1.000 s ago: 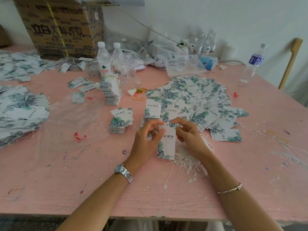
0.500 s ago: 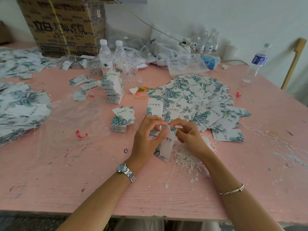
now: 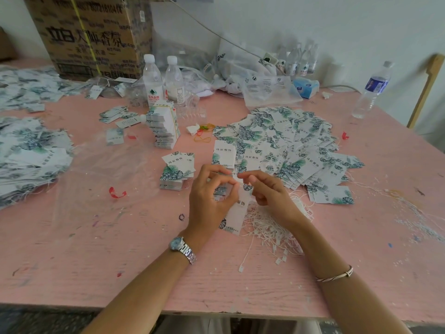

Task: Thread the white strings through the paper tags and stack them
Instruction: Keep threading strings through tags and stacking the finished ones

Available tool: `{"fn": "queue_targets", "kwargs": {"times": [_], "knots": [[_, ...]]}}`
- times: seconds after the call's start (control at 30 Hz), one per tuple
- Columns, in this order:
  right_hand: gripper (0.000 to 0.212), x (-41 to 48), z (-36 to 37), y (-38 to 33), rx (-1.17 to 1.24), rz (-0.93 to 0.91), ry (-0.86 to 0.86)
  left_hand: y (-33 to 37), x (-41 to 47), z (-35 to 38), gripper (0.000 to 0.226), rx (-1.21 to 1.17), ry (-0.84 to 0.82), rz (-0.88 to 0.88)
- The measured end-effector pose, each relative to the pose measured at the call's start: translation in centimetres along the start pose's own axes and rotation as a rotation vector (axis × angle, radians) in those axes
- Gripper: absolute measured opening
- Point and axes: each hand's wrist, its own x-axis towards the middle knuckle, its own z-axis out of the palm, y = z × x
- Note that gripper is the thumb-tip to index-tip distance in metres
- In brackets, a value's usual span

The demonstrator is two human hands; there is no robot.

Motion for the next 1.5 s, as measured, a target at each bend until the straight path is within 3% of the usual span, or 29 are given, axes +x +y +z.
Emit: {"fn": "queue_targets", "kwargs": {"times": [0.27, 0.73, 0.83, 0.93, 1.0, 1.07, 1.17, 1.5], "knots": [[0.018, -0.3, 0.3, -0.4, 0.004, -0.074, -0.019, 0.1, -0.1, 0.3, 0.017, -0.03, -0.016, -0.018], [0.007, -0.3, 0.3, -0.7, 0.105, 0.007, -0.006, 0.3, -0.1, 0.2, 0.018, 0.035, -0.032, 0.016], [0.016, -0.4, 0.4, -1.0, 0.093, 0.011, 0.026, 0.0, 0.4, -0.8, 0.018, 0.281, 0.082, 0.093], [0.02, -0.4, 0.4, -1.3, 0.114, 0.029, 0.057, -1.4, 1.4, -2.9, 0.02, 0.618, 0.233, -0.028], [0.02, -0.5, 0.4, -1.3, 0.127, 0.04, 0.064, -2.6, 1.7, -4.1, 0.026, 0.769, 0.17, -0.171], [0.017, -0.4, 0.4, -1.3, 0.124, 0.057, 0.062, -3.6, 1.5, -4.8, 0.039, 0.871, -0.022, -0.281], [0.014, -0.4, 0.3, -1.0, 0.121, 0.081, 0.068, -4.4, 1.2, -5.4, 0.053, 0.921, -0.213, -0.348], [0.011, -0.2, -0.3, -0.6, 0.128, 0.102, 0.095, -3.3, 1.4, -5.8, 0.034, 0.953, -0.188, -0.366]]}}
